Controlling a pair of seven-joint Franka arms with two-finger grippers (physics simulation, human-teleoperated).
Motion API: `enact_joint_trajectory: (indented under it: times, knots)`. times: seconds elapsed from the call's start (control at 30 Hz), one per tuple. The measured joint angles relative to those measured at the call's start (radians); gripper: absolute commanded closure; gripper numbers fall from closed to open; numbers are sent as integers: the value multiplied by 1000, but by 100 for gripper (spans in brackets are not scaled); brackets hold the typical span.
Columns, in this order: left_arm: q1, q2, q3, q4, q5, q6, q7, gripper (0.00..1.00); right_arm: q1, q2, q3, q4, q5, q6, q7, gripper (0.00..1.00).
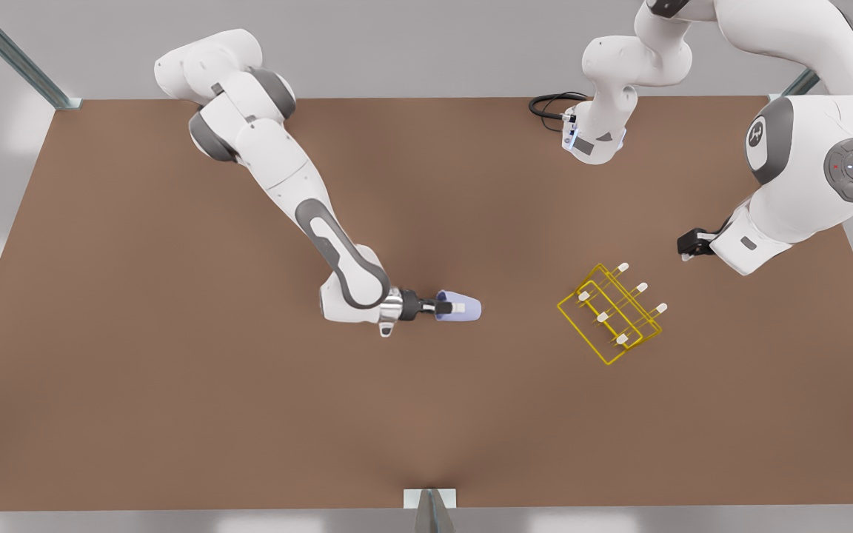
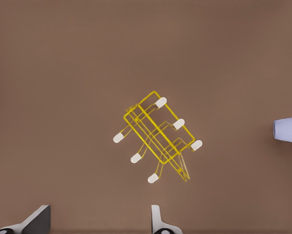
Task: Place the cup on the cup holder
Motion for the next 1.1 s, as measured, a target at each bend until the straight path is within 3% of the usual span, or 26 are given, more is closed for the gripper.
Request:
enact_joint_trajectory:
  times: [0.03,0.2,0.47,0.57,0.63,0.7,0.77,0.9,1.0,1.1]
  knots:
    - [0,0,0,0,0,0,-1,0,-2,1,-6,0,1,3,2,1]
    - [0,1,-3,0,0,1,-7,0,-36,-24,-33,-8,-15,6,9,1]
    - [2,2,-5,1,-1,3,-16,0,-152,-128,-112,-175,-78,-116,-28,1]
    - [17,1,-67,1,-44,2,-55,0,-252,-306,-152,-276,-301,-168,-42,0]
    - [15,32,-186,15,-70,2,-84,0,-273,-451,-283,-300,-555,-235,-49,0]
    - [-16,140,-332,75,-81,4,-96,0,-352,-604,-325,-293,-860,-294,-53,0]
    - [-80,241,-394,102,-34,24,-81,0,-416,-708,-319,-267,-1141,-373,-28,0]
    - [-171,432,-414,110,70,198,-15,0,-462,-752,-314,-194,-1440,-522,27,0]
    - [-196,544,-415,106,141,369,35,0,-460,-777,-322,-28,-1547,-635,62,0]
    - [-221,618,-413,107,169,506,74,0,-448,-778,-320,19,-1606,-705,91,0]
